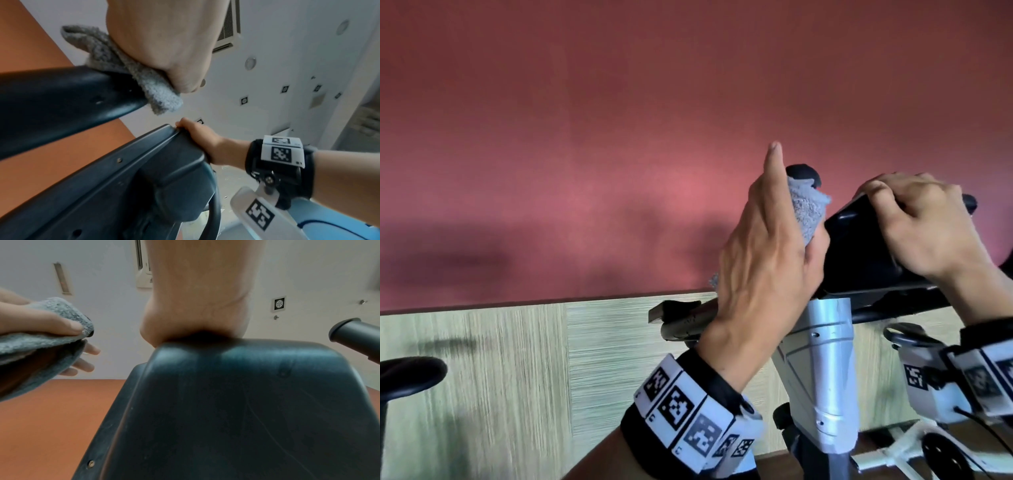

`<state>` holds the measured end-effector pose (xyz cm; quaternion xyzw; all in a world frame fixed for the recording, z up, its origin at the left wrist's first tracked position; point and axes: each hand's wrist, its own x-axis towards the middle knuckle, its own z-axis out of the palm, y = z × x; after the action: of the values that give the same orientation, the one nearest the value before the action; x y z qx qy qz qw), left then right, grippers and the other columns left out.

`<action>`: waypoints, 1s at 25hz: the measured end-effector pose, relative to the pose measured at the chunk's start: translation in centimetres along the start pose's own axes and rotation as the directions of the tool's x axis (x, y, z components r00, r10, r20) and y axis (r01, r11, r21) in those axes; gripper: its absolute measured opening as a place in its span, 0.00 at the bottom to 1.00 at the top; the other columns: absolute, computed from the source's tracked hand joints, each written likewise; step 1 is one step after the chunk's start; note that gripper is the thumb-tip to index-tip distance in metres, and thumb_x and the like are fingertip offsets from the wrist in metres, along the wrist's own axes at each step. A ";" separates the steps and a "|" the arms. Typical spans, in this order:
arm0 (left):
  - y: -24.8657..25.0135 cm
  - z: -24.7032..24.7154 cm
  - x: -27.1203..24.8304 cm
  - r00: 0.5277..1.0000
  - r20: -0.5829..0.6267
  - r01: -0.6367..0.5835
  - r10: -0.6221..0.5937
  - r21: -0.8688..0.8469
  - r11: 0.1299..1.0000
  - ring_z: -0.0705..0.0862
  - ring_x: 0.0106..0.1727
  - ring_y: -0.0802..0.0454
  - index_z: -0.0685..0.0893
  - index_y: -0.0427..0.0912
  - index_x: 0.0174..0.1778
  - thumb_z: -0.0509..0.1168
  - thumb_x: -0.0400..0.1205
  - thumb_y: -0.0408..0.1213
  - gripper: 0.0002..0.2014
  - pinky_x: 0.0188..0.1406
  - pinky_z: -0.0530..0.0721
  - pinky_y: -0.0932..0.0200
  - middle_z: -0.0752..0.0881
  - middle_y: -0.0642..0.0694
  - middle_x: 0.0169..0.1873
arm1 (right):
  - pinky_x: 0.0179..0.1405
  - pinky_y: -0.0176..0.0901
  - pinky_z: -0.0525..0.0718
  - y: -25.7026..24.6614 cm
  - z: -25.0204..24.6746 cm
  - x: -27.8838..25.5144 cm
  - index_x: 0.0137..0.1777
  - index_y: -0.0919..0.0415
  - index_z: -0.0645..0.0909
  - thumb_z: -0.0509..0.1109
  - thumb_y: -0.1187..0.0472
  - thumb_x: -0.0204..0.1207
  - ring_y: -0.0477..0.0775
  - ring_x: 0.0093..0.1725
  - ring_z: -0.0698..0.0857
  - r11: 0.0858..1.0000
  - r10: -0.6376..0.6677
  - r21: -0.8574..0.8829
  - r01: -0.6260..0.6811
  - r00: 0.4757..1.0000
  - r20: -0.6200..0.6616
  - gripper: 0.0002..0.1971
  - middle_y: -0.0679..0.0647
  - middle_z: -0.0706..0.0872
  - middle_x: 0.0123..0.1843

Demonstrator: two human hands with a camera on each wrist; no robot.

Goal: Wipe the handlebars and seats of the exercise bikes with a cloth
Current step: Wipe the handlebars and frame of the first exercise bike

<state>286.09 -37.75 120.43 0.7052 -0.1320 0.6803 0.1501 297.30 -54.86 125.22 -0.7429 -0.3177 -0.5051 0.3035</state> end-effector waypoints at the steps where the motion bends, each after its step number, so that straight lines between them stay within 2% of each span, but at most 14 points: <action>1: -0.2 -0.1 -0.8 1.000 0.005 0.012 -0.012 0.012 1.000 0.83 0.68 0.43 0.57 0.32 0.87 0.64 0.85 0.43 0.37 0.53 0.89 0.48 0.77 0.36 0.74 | 0.64 0.62 0.77 -0.1 -0.1 0.0 0.45 0.59 0.86 0.53 0.48 0.85 0.68 0.54 0.83 1.000 0.003 0.009 -0.004 1.000 0.013 0.23 0.55 0.90 0.48; 3: -0.2 -0.5 -2.2 0.999 0.023 0.047 -0.048 0.031 0.998 0.84 0.64 0.43 0.55 0.36 0.87 0.63 0.85 0.46 0.38 0.48 0.90 0.43 0.78 0.37 0.72 | 0.66 0.63 0.77 -0.1 -0.2 0.1 0.46 0.59 0.86 0.52 0.47 0.85 0.69 0.55 0.84 1.000 0.000 0.019 0.000 1.000 0.030 0.23 0.55 0.89 0.47; 5: 0.1 -0.5 -1.5 0.998 0.014 0.058 -0.059 0.056 0.997 0.86 0.61 0.43 0.56 0.35 0.87 0.62 0.85 0.46 0.37 0.45 0.90 0.44 0.79 0.38 0.70 | 0.66 0.63 0.77 0.0 -0.2 0.1 0.46 0.59 0.86 0.52 0.46 0.85 0.69 0.56 0.84 1.000 -0.002 0.013 0.002 1.000 0.028 0.24 0.57 0.91 0.49; 7: 0.9 -0.1 0.4 0.999 -0.003 0.049 -0.049 0.065 0.997 0.87 0.62 0.43 0.58 0.32 0.86 0.61 0.84 0.45 0.37 0.46 0.91 0.47 0.80 0.37 0.69 | 0.67 0.64 0.78 0.1 -0.1 0.1 0.46 0.60 0.86 0.52 0.46 0.84 0.69 0.56 0.85 1.000 0.000 0.009 0.000 0.999 0.032 0.25 0.58 0.91 0.50; 9: 1.0 0.1 0.6 0.999 -0.005 0.035 -0.035 0.073 0.997 0.86 0.65 0.42 0.59 0.30 0.86 0.62 0.84 0.43 0.37 0.49 0.91 0.46 0.79 0.35 0.71 | 0.68 0.66 0.77 0.1 0.0 0.1 0.45 0.60 0.85 0.51 0.45 0.84 0.69 0.56 0.85 1.000 0.004 0.011 -0.005 1.000 0.030 0.25 0.58 0.91 0.50; 11: 0.0 -0.1 -1.2 0.999 -0.005 0.049 -0.049 0.073 0.996 0.84 0.67 0.44 0.59 0.32 0.87 0.66 0.85 0.44 0.38 0.52 0.92 0.44 0.77 0.37 0.75 | 0.69 0.68 0.76 0.0 0.0 0.2 0.44 0.60 0.84 0.51 0.45 0.84 0.69 0.56 0.85 1.000 0.021 0.018 -0.021 1.000 0.023 0.24 0.58 0.91 0.49; 13: -0.7 -0.5 -3.2 0.996 -0.022 0.087 -0.086 0.065 0.994 0.83 0.64 0.49 0.59 0.36 0.86 0.69 0.84 0.46 0.39 0.49 0.92 0.44 0.77 0.41 0.72 | 0.69 0.68 0.76 -0.3 0.2 0.0 0.44 0.58 0.85 0.51 0.46 0.84 0.69 0.56 0.84 1.000 0.018 0.004 -0.018 1.000 0.005 0.24 0.59 0.91 0.49; 16: 1.0 0.0 -1.4 0.992 -0.063 0.118 -0.112 0.102 0.988 0.86 0.59 0.46 0.61 0.38 0.85 0.67 0.84 0.45 0.36 0.44 0.93 0.42 0.81 0.39 0.68 | 0.66 0.65 0.78 -0.4 -0.1 -0.3 0.44 0.59 0.86 0.51 0.47 0.84 0.72 0.55 0.85 1.000 0.001 0.005 -0.001 1.000 -0.016 0.24 0.64 0.92 0.49; 19: 2.1 1.0 0.1 0.986 -0.121 0.141 -0.118 0.198 0.970 0.89 0.59 0.46 0.63 0.34 0.86 0.67 0.85 0.43 0.36 0.47 0.89 0.52 0.82 0.39 0.72 | 0.63 0.63 0.74 -0.3 -0.1 -0.1 0.44 0.62 0.86 0.53 0.48 0.84 0.75 0.55 0.83 1.000 -0.022 -0.005 0.022 1.000 0.002 0.24 0.69 0.90 0.49; 22: -0.1 1.7 -3.5 0.969 -0.202 0.182 -0.143 0.190 0.965 0.87 0.57 0.52 0.62 0.39 0.86 0.68 0.84 0.45 0.36 0.53 0.89 0.56 0.84 0.42 0.69 | 0.69 0.63 0.70 0.5 0.3 -0.1 0.49 0.60 0.88 0.53 0.44 0.83 0.72 0.60 0.82 0.997 -0.076 0.019 0.076 0.997 0.011 0.25 0.64 0.91 0.53; 23: -0.6 1.9 -4.6 0.966 -0.231 0.160 -0.114 0.195 0.968 0.86 0.55 0.53 0.63 0.40 0.86 0.68 0.84 0.45 0.36 0.50 0.89 0.56 0.85 0.43 0.66 | 0.72 0.62 0.67 0.9 0.4 -0.3 0.52 0.59 0.88 0.53 0.43 0.83 0.70 0.62 0.81 0.995 -0.089 0.034 0.089 0.996 0.017 0.25 0.61 0.91 0.56; 25: -1.3 2.6 -4.6 0.960 -0.280 0.097 -0.026 0.242 0.965 0.83 0.51 0.54 0.67 0.38 0.84 0.68 0.83 0.46 0.35 0.44 0.81 0.63 0.86 0.44 0.62 | 0.75 0.62 0.62 1.4 0.4 -0.2 0.55 0.57 0.86 0.55 0.41 0.84 0.66 0.64 0.78 0.988 -0.151 0.034 0.150 0.988 0.025 0.23 0.58 0.89 0.58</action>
<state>288.75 -37.67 115.69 0.6214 0.0001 0.7775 0.0968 298.53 -55.44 124.75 -0.7187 -0.3853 -0.5109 0.2720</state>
